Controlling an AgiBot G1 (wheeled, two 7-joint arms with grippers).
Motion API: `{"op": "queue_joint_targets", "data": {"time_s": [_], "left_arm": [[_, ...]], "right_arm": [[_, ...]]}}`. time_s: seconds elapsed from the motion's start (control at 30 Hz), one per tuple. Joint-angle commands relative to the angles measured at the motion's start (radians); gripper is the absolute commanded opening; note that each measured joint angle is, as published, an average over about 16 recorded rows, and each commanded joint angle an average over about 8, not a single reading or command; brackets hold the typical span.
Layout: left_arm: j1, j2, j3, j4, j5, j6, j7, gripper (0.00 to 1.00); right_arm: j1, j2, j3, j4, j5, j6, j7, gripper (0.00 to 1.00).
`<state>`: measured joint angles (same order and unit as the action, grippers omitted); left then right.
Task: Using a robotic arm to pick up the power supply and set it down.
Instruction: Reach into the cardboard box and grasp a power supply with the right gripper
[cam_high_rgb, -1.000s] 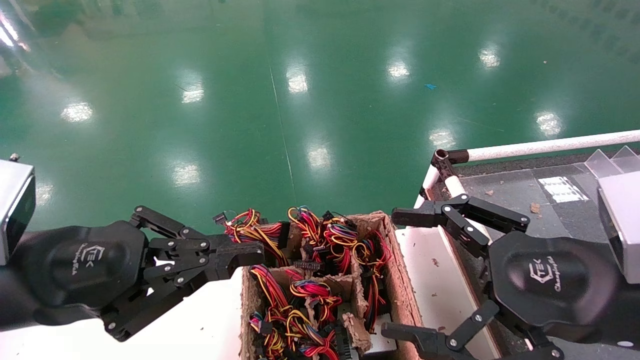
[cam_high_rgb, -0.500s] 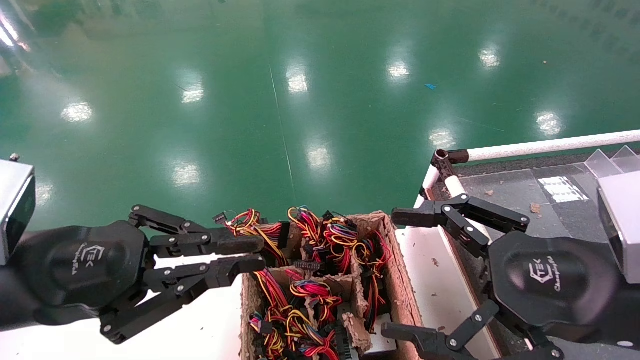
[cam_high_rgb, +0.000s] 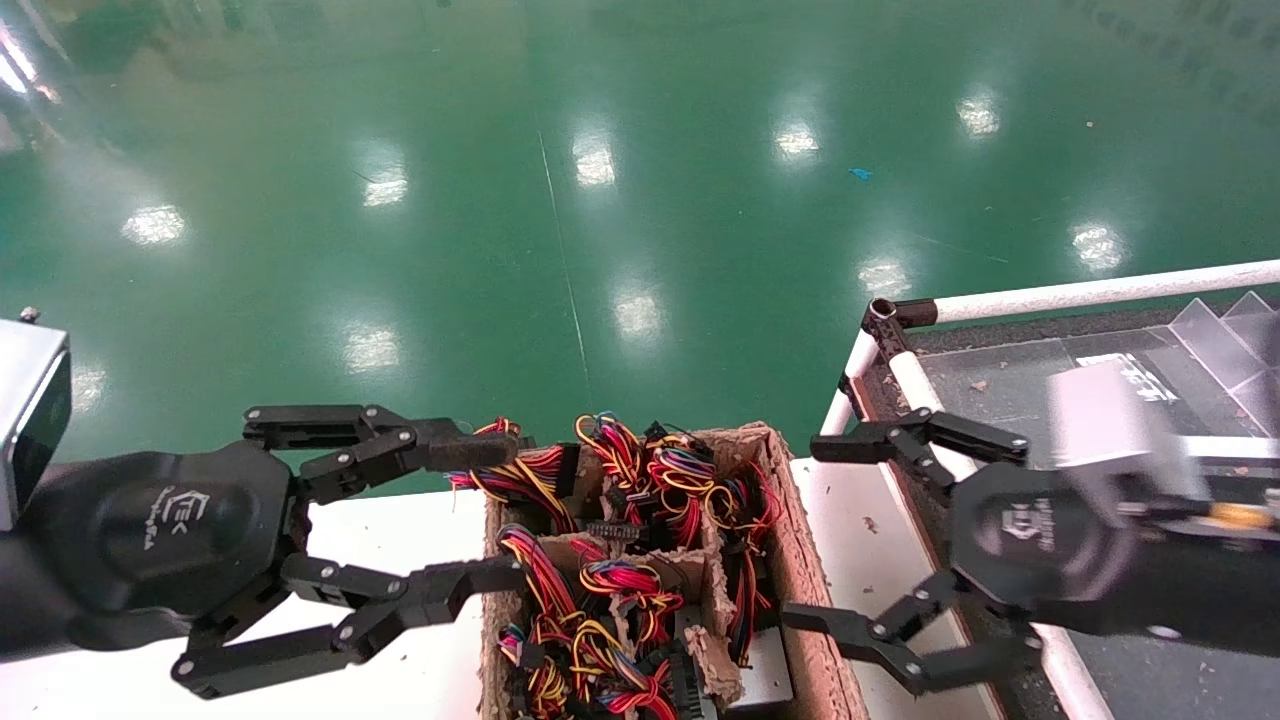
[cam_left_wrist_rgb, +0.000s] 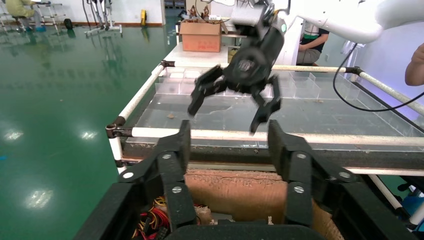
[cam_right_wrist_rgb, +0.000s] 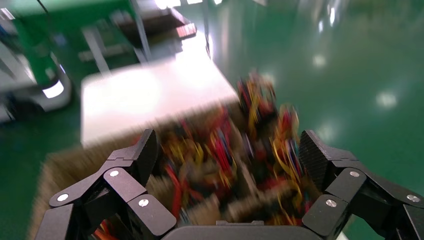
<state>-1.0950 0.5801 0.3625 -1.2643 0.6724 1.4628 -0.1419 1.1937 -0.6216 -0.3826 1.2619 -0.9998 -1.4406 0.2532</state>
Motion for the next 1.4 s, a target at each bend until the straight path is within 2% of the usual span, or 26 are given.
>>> {"op": "queue_joint_targets", "data": {"time_s": [0.03, 0.4, 0.6, 0.63, 0.87, 0.9, 1.17, 1.4], "left_arm": [[0.000, 0.000, 0.000, 0.000, 0.000, 0.000, 0.000, 1.00], [0.000, 0.000, 0.000, 0.000, 0.000, 0.000, 0.000, 1.00], [0.000, 0.000, 0.000, 0.000, 0.000, 0.000, 0.000, 1.00], [0.000, 0.000, 0.000, 0.000, 0.000, 0.000, 0.000, 1.00], [0.000, 0.000, 0.000, 0.000, 0.000, 0.000, 0.000, 1.00], [0.000, 0.000, 0.000, 0.000, 0.000, 0.000, 0.000, 1.00], [0.000, 0.000, 0.000, 0.000, 0.000, 0.000, 0.000, 1.00], [0.000, 0.000, 0.000, 0.000, 0.000, 0.000, 0.000, 1.00]], "right_arm": [[0.029, -0.005, -0.026, 0.003, -0.062, 0.009, 0.018, 1.00], [0.193, -0.158, -0.184, -0.054, -0.400, 0.025, 0.039, 1.00], [0.262, -0.246, -0.240, -0.110, -0.517, 0.038, 0.024, 1.00], [0.270, -0.260, -0.248, -0.121, -0.531, 0.039, 0.019, 0.92], [0.301, -0.331, -0.292, -0.182, -0.608, 0.053, -0.037, 0.04], [0.303, -0.338, -0.297, -0.188, -0.617, 0.056, -0.045, 0.00], [0.305, -0.373, -0.319, -0.194, -0.674, 0.098, -0.095, 0.00], [0.298, -0.388, -0.336, -0.183, -0.710, 0.117, -0.093, 0.00]]}}
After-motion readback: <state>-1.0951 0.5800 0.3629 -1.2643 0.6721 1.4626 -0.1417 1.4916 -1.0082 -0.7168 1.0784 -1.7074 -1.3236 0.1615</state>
